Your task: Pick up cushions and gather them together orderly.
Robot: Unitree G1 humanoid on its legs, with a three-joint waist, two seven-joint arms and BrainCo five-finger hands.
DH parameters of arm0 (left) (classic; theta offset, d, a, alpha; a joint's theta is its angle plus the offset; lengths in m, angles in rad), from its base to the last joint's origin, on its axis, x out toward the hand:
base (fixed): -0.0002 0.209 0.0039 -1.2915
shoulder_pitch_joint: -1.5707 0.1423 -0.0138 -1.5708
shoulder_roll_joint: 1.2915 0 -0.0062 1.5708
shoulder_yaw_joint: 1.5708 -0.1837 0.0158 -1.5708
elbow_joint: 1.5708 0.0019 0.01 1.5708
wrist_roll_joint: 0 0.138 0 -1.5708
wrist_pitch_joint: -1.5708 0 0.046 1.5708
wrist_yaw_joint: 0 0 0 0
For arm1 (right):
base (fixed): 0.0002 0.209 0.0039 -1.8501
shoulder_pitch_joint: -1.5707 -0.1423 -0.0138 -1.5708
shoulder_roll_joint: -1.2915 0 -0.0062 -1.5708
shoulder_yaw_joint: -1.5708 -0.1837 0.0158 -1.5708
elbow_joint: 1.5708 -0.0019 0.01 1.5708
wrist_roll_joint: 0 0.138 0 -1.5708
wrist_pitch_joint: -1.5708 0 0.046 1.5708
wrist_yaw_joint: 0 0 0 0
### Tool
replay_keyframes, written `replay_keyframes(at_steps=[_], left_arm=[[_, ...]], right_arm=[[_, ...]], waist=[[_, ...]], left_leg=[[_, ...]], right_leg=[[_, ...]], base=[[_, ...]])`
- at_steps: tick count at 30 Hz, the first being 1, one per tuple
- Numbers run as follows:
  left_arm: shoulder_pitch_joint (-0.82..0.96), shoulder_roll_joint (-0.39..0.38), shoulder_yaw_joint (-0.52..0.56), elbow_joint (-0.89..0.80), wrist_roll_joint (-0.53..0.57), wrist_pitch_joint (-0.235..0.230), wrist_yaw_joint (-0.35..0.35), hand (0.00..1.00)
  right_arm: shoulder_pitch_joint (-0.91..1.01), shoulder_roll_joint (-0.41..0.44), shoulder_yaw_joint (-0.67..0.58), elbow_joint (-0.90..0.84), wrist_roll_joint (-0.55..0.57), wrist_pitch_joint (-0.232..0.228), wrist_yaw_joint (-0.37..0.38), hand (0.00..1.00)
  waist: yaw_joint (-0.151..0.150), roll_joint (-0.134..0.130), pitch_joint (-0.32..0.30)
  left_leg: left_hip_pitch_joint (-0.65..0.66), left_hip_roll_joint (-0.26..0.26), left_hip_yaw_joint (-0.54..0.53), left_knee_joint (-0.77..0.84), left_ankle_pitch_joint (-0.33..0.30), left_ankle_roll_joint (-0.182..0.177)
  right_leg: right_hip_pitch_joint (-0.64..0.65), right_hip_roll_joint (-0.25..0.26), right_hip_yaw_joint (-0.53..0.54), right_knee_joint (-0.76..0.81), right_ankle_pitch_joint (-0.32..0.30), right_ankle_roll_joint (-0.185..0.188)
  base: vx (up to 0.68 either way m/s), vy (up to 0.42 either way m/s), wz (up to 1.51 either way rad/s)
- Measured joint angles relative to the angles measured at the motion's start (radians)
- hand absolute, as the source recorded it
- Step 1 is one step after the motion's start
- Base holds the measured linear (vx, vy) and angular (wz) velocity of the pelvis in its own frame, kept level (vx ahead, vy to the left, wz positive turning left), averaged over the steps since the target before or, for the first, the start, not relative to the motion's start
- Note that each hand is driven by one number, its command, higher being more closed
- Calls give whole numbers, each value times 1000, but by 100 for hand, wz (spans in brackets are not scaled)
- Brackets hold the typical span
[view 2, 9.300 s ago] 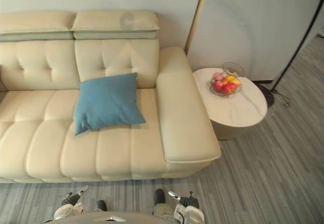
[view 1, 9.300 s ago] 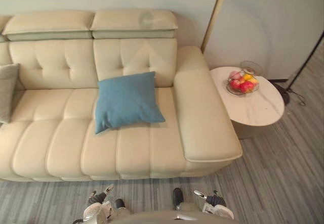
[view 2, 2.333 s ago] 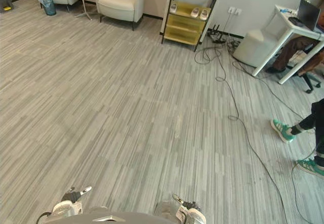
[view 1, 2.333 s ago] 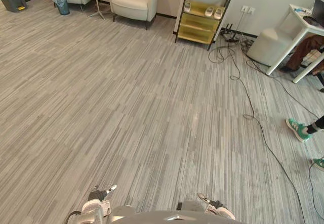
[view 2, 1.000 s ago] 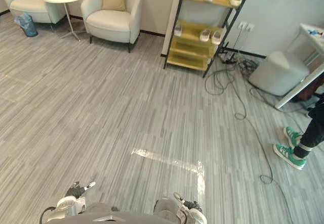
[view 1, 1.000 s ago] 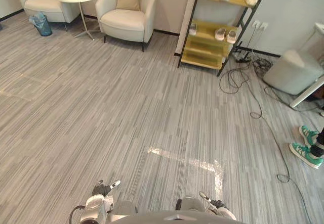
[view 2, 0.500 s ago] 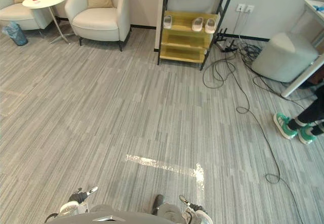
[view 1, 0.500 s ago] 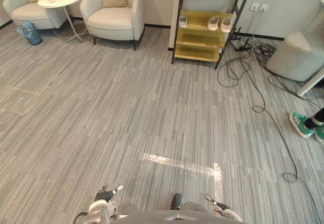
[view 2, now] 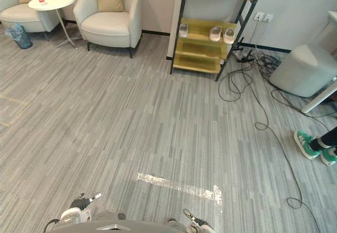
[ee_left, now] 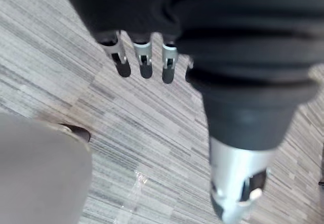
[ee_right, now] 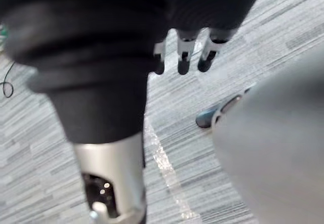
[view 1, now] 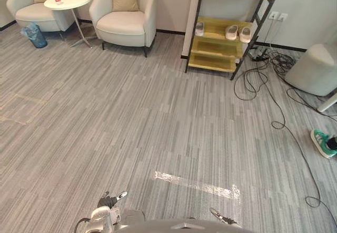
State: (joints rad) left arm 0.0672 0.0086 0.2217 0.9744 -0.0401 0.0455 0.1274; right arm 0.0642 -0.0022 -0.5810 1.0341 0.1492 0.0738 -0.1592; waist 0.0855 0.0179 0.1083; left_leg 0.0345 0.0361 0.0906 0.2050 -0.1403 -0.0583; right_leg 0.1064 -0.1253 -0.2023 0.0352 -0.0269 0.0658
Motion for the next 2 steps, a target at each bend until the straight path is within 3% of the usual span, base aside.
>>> replay_keyframes(at_steps=[2], left_arm=[[1, 0, 3, 3, 2, 0, 0, 0]], right_arm=[[0, 0, -11, 0, 0, 0, 0, 0]], waist=[[0, 6, -2]], left_leg=[[5, -3, -7, -24, 5, 9]], right_leg=[[-1, 4, 0, -12, -1, 1]], base=[[20, -4, -1]])
